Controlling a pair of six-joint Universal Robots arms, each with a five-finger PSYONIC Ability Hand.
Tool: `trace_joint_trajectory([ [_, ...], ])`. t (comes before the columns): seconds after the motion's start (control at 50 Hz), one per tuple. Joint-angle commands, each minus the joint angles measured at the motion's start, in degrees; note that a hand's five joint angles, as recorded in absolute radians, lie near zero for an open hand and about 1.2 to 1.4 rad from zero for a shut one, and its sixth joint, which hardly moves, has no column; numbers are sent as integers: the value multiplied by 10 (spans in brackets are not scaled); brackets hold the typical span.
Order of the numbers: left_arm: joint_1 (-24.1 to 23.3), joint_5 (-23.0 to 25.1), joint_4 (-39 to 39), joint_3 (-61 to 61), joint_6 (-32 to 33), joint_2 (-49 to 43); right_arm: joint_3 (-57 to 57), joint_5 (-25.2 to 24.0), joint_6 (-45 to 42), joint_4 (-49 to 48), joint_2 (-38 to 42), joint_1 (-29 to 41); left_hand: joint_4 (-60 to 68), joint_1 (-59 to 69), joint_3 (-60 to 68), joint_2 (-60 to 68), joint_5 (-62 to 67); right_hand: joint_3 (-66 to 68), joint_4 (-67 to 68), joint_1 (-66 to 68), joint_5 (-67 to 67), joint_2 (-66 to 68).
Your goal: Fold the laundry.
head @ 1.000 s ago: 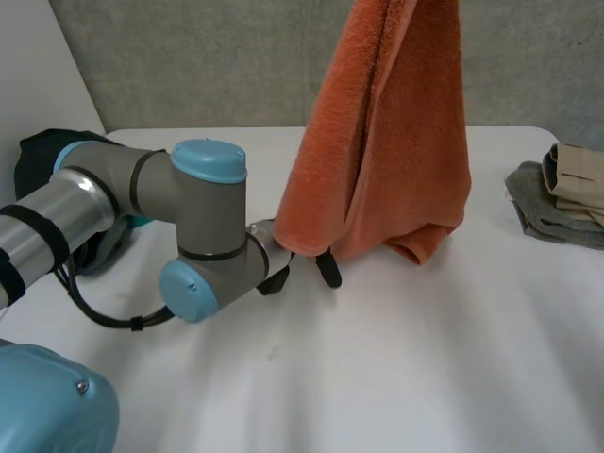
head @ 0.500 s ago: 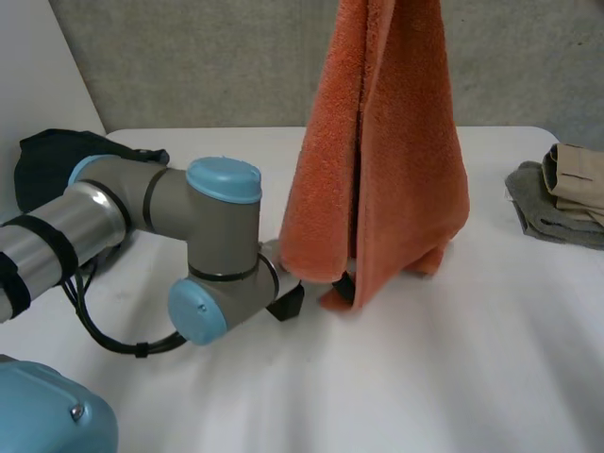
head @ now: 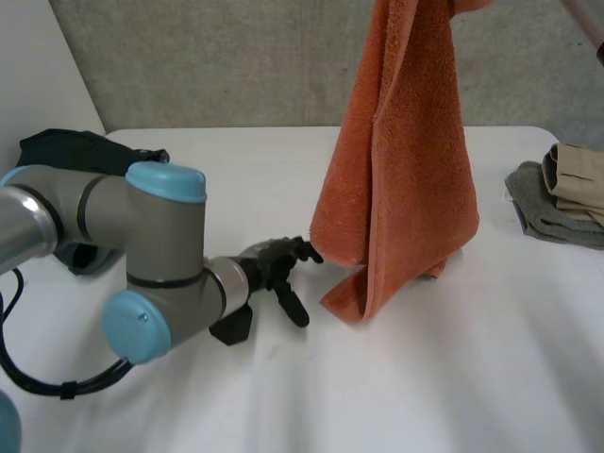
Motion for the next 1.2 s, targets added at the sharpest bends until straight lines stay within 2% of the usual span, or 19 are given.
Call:
trace_joint_trajectory([
  [0.02,-51,-24,11,-18,-31,0,-17,23,-2,9,-2,21,6,9,7,7,6,120,114,158,110,126],
  [0.14,-91,-80,28,41,-65,-30,-34,40,-12,28,-2,47,1,4,2,2,1,120,114,158,110,126],
  [0.24,-124,-131,4,125,-104,-77,-51,61,-26,42,-2,72,-2,1,-1,-1,-2,120,114,158,110,126],
  [0.36,-155,-141,-39,208,-152,-128,-68,84,-33,56,-2,94,41,45,42,43,41,120,114,158,110,126],
  [0.44,-173,-152,-53,241,-199,-143,-67,97,-33,57,-2,96,598,602,599,600,598,120,114,158,110,126],
  [0.52,-152,-205,-59,231,-220,-114,-44,97,-36,59,-2,57,610,613,611,611,610,120,114,158,110,126],
  [0.54,-129,-226,-61,207,-208,-86,-38,95,-36,59,-2,47,610,613,611,611,610,120,114,158,110,126],
  [0.58,-100,-237,-58,175,-186,-50,-26,91,-39,59,1,23,610,613,611,611,610,120,114,158,110,126],
  [0.6,-70,-237,-46,143,-155,-11,-13,84,-42,59,2,-3,610,613,611,611,610,120,114,158,110,126],
  [0.66,-17,-225,-14,94,-94,49,8,70,-44,59,6,-46,610,613,611,611,610,120,114,158,110,126],
  [0.68,20,-212,6,59,-51,91,20,62,-46,60,11,-74,610,613,611,611,610,120,114,158,110,126],
  [0.74,88,-170,39,0,38,177,41,50,-46,61,26,-125,610,613,611,611,610,120,114,158,110,126],
  [0.88,191,-71,44,-74,188,304,83,22,-70,98,81,-213,610,613,611,611,610,120,114,158,110,126],
  [0.96,220,-39,26,-87,258,334,100,15,-110,146,114,-227,610,613,611,611,610,120,114,158,110,126],
  [1.02,226,-32,5,-90,297,336,109,16,-144,176,133,-227,610,613,611,611,610,120,114,158,110,126],
  [1.1,214,-34,-18,-80,358,311,117,18,-205,220,173,-206,610,613,611,611,610,120,114,158,110,126],
  [1.2,185,-60,-7,-41,398,231,97,30,-214,210,225,-191,610,613,611,611,610,120,114,158,110,126],
])
